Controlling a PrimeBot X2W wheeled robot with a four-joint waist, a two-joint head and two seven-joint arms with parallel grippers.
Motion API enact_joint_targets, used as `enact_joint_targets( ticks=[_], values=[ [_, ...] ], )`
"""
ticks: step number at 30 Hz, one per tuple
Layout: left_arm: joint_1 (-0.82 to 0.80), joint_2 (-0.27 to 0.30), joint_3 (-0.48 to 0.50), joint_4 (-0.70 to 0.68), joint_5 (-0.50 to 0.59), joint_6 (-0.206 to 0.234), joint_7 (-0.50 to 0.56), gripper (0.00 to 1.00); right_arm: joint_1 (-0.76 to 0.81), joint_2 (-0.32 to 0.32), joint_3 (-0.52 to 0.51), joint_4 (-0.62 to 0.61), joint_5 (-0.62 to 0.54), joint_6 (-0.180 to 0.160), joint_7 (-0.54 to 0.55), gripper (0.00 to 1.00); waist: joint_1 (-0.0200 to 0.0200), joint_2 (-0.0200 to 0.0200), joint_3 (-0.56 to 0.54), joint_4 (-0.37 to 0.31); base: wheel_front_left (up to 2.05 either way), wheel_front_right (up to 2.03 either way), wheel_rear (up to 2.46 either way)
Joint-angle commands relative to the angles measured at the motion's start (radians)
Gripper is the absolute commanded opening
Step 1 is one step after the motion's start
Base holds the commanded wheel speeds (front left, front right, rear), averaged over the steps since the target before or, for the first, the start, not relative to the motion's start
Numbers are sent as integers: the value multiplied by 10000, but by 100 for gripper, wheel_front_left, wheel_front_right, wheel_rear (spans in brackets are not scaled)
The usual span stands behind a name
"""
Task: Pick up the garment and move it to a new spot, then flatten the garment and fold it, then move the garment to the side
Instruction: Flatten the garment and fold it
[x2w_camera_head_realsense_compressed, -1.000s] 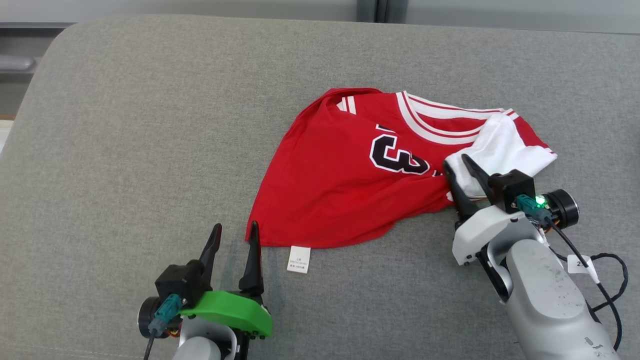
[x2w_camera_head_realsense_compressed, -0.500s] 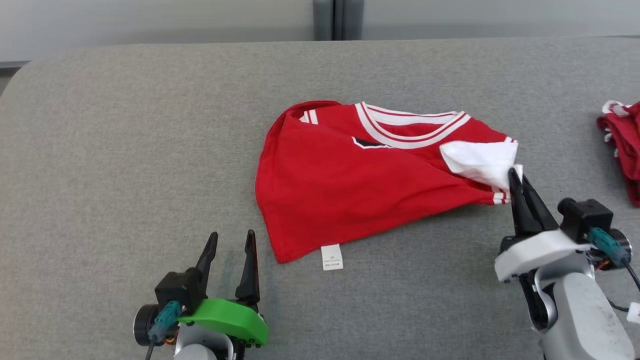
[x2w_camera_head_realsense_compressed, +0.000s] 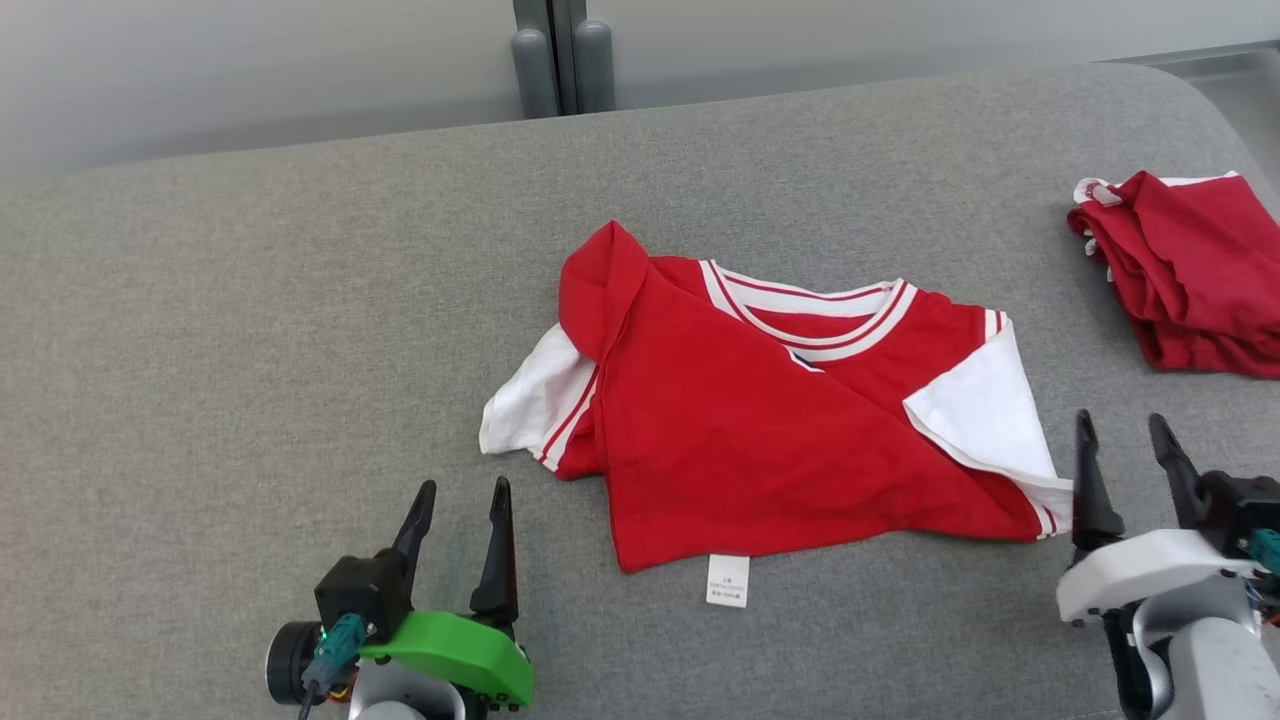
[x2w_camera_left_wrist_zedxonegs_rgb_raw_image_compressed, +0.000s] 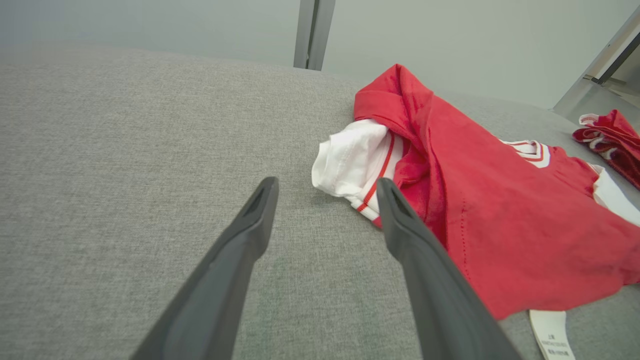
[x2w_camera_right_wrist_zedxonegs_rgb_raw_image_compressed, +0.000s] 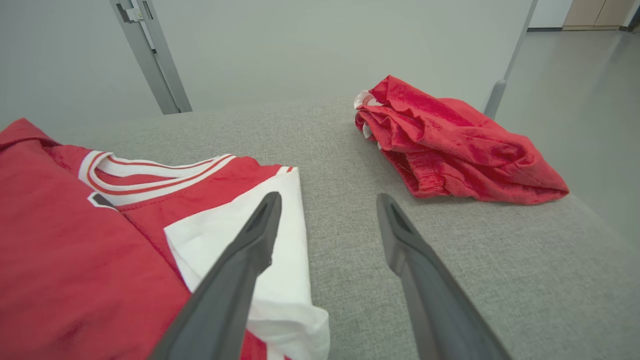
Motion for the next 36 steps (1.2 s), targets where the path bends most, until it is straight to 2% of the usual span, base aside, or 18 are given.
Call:
enact_joint_targets(
  ticks=[1, 5, 10, 22, 23, 24, 27, 28, 36],
  values=[
    [-54, 42, 18, 19, 15, -44, 1, 100, -161, 17, 289, -141, -239, -13, -17, 100, 0, -1, 56, 7, 0, 0, 0],
    [-145, 43, -38, 18, -51, -23, 1, 100, -444, -17, 1250, -224, -806, -13, -17, 100, 0, -1, 162, 129, 0, 0, 0],
    [-258, 43, -78, 31, -89, -9, 1, 100, -947, -20, 2015, 688, -1563, -13, -18, 100, 0, -1, 326, 354, 0, 0, 0],
    [-430, 43, -187, -17, -200, 10, 1, 100, -2200, -16, 1563, 2723, -2258, -13, -18, 98, 0, -1, 751, 827, 0, 0, 0],
    [-449, 43, -189, -20, -205, 8, 1, 100, -2270, -19, 1510, 2840, -2324, -13, -17, 91, 0, -1, 779, 846, 0, 0, 0],
    [-461, 43, -189, -25, -207, 9, 1, 100, -2306, -16, 1451, 2941, -2351, -13, -18, 63, 0, -1, 803, 864, 0, 0, 0],
    [-474, 43, -190, -41, -204, 3, 1, 100, -2389, -16, 1366, 3052, -2309, -13, -17, 19, 0, -1, 859, 892, 0, 0, 0],
    [-479, 43, -168, -48, -204, 9, 1, 100, -2393, -18, 1340, 3041, -2243, -13, -17, 0, 0, -1, 867, 885, 0, 0, 0],
    [-418, 41, -100, -141, -189, -10, 1, 100, -2124, -22, 988, 2115, -1688, -13, -17, 0, 0, -1, 720, 581, 0, 0, 0]
  ],
)
